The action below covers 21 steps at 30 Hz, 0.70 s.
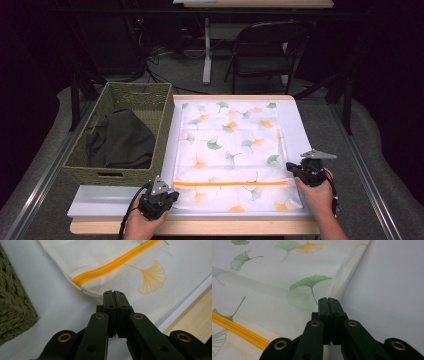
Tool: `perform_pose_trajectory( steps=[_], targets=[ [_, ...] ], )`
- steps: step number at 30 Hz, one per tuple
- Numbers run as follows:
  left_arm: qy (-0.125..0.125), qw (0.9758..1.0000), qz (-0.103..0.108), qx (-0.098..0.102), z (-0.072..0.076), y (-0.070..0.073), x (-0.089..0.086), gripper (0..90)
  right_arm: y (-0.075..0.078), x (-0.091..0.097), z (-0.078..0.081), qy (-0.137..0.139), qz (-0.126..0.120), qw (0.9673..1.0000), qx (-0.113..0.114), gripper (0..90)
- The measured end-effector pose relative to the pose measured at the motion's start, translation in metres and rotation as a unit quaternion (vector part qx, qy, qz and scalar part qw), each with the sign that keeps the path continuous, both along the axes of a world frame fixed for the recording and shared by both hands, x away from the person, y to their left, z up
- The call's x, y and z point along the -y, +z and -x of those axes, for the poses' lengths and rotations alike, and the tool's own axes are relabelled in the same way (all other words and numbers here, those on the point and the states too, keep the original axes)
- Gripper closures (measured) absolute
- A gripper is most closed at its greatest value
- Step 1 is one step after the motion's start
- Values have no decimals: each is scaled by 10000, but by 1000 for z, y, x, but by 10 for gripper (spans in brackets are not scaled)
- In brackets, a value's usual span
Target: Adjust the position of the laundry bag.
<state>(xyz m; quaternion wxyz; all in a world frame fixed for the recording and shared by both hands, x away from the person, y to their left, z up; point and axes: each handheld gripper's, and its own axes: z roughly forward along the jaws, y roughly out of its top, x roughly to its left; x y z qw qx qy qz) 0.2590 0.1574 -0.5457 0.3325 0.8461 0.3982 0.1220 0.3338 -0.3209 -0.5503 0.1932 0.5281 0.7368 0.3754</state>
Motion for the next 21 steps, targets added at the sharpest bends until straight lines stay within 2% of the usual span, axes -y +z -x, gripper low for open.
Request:
perform_pose_trajectory(
  steps=[4, 7, 11, 14, 19, 21],
  targets=[
    [-16, 10000, 6, -93, 5, 2, -4, 893, 1, -3, 3, 69, 3, 10000, -38, 896],
    [42, 10000, 18, -79, 6, 1, -6, 893, 0, -4, 5, 107, -24, 9999, -63, 896],
    [7, 9999, -4, -149, 5, 0, -7, 893, 0, -3, 7, 61, -77, 9999, -89, 896],
    [37, 9999, -42, -112, 5, -1, -6, 892, 1, 1, 9, 23, -132, 9998, -115, 896],
    [37, 9999, 67, -155, 5, 0, -8, 881, -1, 2, 9, 26, -155, 9998, -121, 892],
    [120, 9997, 157, -114, 6, 1, -8, 829, 0, 2, 11, -2, -115, 9999, -129, 850]
  ],
)
